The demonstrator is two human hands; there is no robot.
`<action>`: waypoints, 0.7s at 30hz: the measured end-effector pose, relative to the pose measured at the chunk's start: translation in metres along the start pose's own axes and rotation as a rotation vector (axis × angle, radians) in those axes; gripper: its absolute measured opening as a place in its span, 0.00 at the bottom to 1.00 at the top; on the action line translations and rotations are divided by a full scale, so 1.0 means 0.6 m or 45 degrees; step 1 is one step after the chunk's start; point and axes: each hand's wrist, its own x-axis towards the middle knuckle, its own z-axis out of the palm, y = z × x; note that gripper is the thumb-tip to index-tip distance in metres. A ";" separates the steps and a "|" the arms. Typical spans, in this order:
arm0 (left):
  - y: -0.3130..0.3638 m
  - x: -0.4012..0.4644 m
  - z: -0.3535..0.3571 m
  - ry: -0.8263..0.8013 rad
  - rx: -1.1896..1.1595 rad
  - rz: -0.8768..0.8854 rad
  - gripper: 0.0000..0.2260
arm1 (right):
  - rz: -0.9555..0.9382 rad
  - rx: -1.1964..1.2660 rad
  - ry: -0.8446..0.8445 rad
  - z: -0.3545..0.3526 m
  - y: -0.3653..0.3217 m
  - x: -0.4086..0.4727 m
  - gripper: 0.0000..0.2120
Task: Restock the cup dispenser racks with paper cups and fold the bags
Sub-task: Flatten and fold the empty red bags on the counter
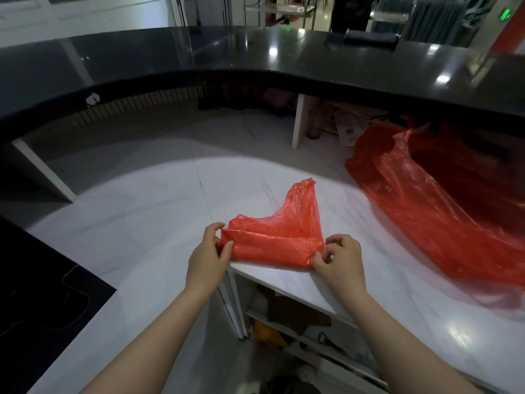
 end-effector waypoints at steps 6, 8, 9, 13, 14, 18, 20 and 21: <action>0.008 -0.009 0.011 0.036 0.615 0.387 0.27 | -0.544 -0.377 -0.079 0.002 -0.015 -0.017 0.24; 0.003 -0.005 0.011 0.063 0.812 0.602 0.29 | -0.592 -0.401 -0.248 -0.003 -0.010 -0.014 0.21; 0.003 -0.003 0.009 0.014 0.875 0.665 0.30 | -0.552 -0.404 -0.350 -0.005 -0.007 -0.013 0.24; -0.009 0.002 0.000 -0.319 0.520 0.427 0.25 | -0.508 -0.308 -0.338 -0.006 -0.004 -0.015 0.30; -0.011 0.000 -0.004 -0.321 0.446 0.436 0.23 | -0.487 -0.233 -0.304 -0.006 -0.004 -0.015 0.28; -0.011 -0.007 -0.020 -0.410 0.486 0.562 0.28 | -0.222 0.072 -0.194 -0.016 0.002 -0.013 0.19; -0.016 -0.004 -0.015 -0.382 0.492 0.554 0.23 | -0.049 0.261 -0.091 -0.019 0.001 -0.010 0.14; -0.017 -0.002 -0.013 -0.330 0.422 0.509 0.17 | 0.025 0.325 -0.027 -0.018 -0.001 -0.008 0.13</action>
